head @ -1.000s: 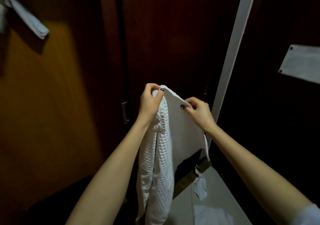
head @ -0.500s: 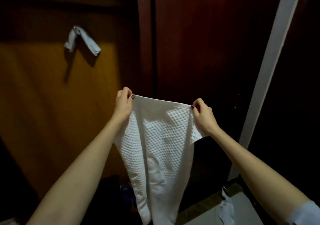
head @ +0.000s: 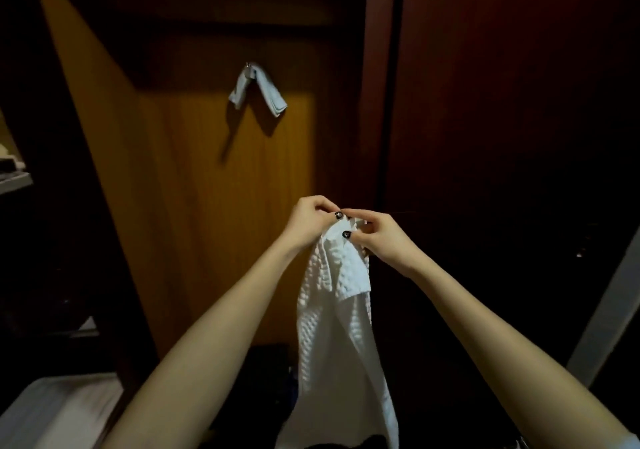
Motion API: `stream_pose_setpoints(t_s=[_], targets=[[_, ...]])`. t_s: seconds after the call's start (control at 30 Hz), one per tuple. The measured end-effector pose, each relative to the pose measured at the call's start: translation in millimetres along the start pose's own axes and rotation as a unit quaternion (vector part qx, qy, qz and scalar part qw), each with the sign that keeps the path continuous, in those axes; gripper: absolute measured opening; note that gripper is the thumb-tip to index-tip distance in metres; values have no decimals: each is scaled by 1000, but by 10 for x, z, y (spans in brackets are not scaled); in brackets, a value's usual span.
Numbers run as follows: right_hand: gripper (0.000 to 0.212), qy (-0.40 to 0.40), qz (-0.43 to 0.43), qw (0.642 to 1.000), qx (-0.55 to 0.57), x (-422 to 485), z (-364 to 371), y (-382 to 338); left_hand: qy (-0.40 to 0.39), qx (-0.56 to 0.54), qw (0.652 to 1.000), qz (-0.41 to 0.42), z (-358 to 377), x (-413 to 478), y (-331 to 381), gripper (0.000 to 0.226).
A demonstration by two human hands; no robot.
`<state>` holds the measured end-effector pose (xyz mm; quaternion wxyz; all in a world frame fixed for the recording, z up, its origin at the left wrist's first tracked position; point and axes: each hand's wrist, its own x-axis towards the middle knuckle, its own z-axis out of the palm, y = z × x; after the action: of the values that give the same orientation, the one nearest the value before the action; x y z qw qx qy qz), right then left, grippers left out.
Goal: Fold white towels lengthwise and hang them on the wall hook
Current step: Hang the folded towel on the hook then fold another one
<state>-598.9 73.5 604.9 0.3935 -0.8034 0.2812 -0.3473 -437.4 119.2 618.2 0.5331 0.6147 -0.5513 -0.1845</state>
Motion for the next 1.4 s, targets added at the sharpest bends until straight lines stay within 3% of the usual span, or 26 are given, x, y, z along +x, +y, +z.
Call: stream_pose_setpoints(t_s=[0.1, 0.27, 0.37, 0.5, 0.7, 0.9, 1.07, 1.13, 1.2, 1.3, 1.4], targets=[[45, 12, 9, 1000, -18, 54, 37, 18, -8, -30, 999, -30, -35, -12, -43, 9], [11, 43, 3, 997, -71, 138, 99, 148, -39, -94, 994, -45, -136, -31, -207, 24], [6, 51, 0, 997, -56, 144, 183, 249, -78, -109, 990, -41, -191, -54, -313, 23], [5, 94, 2, 995, -30, 202, 272, 321, -61, -24, 998, -19, -202, -124, -490, 20], [8, 141, 14, 990, -22, 299, 270, 388, -67, 136, 988, 9, -446, -183, -716, 37], [9, 216, 62, 974, -6, 386, 238, 469, -27, 76, 987, 136, -203, -400, -749, 34], [10, 264, 102, 959, 20, 365, 119, 558, 64, 171, 961, 206, -36, -492, -932, 35], [8, 274, 109, 955, 33, 328, 83, 594, 58, 194, 951, 235, 9, -510, -997, 30], [7, 278, 111, 953, 44, 297, 76, 612, 29, 211, 947, 242, 133, -513, -993, 26], [7, 276, 97, 955, 55, 245, 87, 599, -9, 231, 949, 214, 373, -506, -947, 40], [8, 284, 73, 954, 59, 200, 54, 572, 31, 240, 947, 210, 576, -526, -928, 36]])
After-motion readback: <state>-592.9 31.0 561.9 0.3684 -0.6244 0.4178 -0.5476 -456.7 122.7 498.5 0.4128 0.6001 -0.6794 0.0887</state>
